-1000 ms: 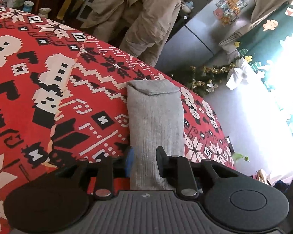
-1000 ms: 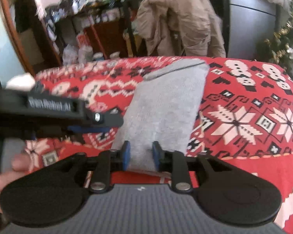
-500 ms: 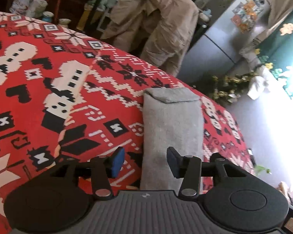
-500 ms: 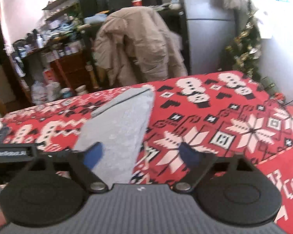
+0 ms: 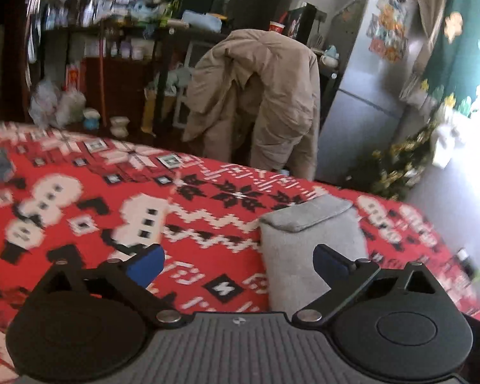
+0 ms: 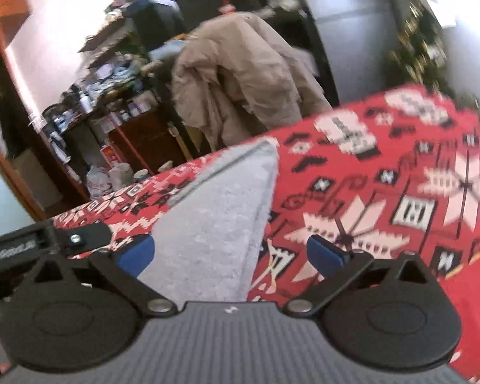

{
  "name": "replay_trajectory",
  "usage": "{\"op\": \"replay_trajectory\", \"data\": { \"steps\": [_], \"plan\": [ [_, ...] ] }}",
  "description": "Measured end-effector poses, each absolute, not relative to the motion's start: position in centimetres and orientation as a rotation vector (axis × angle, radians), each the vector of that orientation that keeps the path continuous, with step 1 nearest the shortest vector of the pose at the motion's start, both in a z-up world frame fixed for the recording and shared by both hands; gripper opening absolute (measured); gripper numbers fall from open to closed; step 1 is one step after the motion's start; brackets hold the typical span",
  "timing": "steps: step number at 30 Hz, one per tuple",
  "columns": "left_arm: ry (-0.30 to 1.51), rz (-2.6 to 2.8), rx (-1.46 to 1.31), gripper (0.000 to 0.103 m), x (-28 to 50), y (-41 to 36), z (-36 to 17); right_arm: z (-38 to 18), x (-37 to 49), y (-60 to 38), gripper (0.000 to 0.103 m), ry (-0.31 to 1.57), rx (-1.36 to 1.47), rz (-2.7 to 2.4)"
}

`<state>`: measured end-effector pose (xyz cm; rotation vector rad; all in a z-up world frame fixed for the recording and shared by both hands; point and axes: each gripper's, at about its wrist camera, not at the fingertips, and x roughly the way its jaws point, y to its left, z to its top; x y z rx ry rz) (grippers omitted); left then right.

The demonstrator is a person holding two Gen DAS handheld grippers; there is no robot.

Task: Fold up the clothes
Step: 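Grasp the folded grey shirt with both tools and lift it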

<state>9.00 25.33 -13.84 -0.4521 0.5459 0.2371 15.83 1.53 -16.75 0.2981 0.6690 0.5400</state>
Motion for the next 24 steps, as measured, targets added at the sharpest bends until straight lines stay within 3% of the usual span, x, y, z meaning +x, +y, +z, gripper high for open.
{"op": "replay_trajectory", "data": {
  "steps": [3, 5, 7, 11, 16, 18, 21, 23, 24],
  "plan": [
    [0.543, 0.204, -0.564, 0.095, 9.4, 26.4, -14.4, -17.2, 16.9, 1.5, 0.102, 0.69, 0.367, 0.545],
    [0.554, 0.192, -0.579, 0.081, 10.0, 26.6, -14.7, -17.6, 17.6, 1.7, 0.101, 0.708, 0.386, 0.54],
    [0.588, 0.188, -0.559, 0.065, 10.8, 26.3, -14.8, -18.0, 18.3, 1.9, 0.09, 0.726, 0.411, 0.538],
    [0.603, 0.165, -0.618, 0.056, 11.5, 26.1, -15.7, -18.9, 19.4, 2.0, 0.07, 0.739, 0.511, 0.54],
    [0.629, 0.161, -0.686, 0.04, 12.4, 26.6, -16.6, -19.7, 20.4, 2.2, 0.058, 0.731, 0.54, 0.509],
    [0.632, 0.159, -0.695, 0.038, 12.6, 26.6, -16.9, -20.0, 20.7, 2.5, 0.049, 0.731, 0.534, 0.507],
    [0.635, 0.153, -0.73, 0.034, 12.9, 26.9, -17.3, -20.1, 21.0, 2.9, 0.046, 0.731, 0.52, 0.501],
    [0.631, 0.135, -0.758, 0.016, 13.0, 26.9, -17.6, -20.1, 21.1, 2.9, 0.042, 0.735, 0.533, 0.491],
    [0.626, 0.127, -0.763, 0.015, 13.0, 26.8, -17.7, -20.3, 21.2, 2.8, 0.037, 0.738, 0.544, 0.491]
  ]
}}
